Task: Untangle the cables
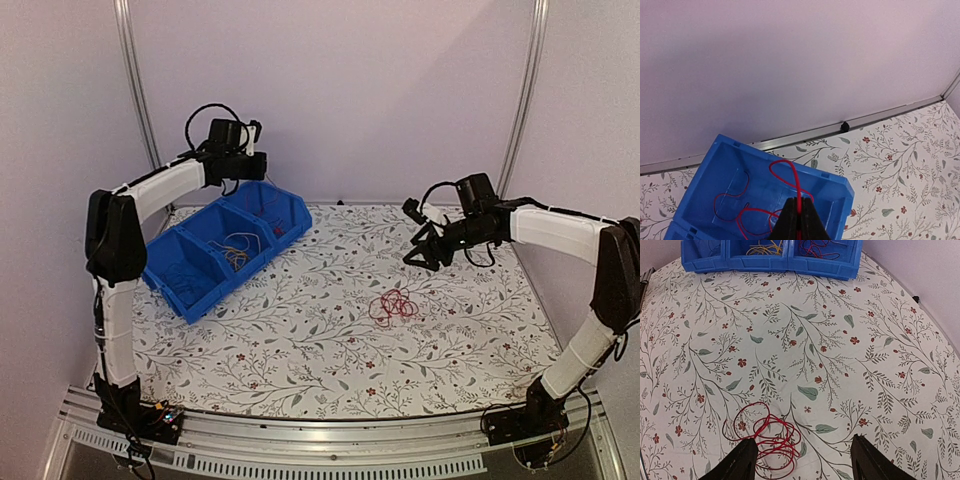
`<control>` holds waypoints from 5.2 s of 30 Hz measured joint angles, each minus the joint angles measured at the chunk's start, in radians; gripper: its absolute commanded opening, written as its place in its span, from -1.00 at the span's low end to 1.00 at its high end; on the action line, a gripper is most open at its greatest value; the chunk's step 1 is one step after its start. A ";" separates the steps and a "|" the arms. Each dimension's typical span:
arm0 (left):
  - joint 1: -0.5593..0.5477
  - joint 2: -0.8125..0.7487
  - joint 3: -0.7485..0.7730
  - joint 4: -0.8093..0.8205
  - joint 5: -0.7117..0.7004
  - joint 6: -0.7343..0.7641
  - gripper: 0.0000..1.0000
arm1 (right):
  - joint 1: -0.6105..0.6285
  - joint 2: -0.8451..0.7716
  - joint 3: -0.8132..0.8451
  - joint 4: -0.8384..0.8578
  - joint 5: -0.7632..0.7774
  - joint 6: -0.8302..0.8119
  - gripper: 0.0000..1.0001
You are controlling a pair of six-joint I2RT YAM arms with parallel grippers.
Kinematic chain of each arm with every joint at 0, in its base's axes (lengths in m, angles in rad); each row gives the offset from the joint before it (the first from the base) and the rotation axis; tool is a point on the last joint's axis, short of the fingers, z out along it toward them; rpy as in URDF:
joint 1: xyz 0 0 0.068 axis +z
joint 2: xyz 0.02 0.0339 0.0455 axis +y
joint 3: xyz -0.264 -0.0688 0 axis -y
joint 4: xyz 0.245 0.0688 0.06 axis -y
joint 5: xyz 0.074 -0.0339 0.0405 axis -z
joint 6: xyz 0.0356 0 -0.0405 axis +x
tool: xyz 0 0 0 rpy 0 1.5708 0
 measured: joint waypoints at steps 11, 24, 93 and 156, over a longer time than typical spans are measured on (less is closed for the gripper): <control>0.022 0.058 -0.020 0.002 -0.046 -0.050 -0.25 | 0.000 0.008 0.000 0.000 0.000 -0.007 0.36; -0.155 -0.367 -0.521 0.280 -0.013 -0.047 -0.11 | 0.000 0.108 0.000 -0.023 0.053 -0.049 0.30; -0.451 -0.327 -1.160 0.466 -0.057 -0.161 -1.00 | -0.462 -0.074 0.150 0.066 0.250 0.127 -1.00; -0.692 -0.134 -0.676 0.894 -0.108 -0.072 -1.00 | 0.080 0.061 0.222 0.001 -0.105 0.185 -0.48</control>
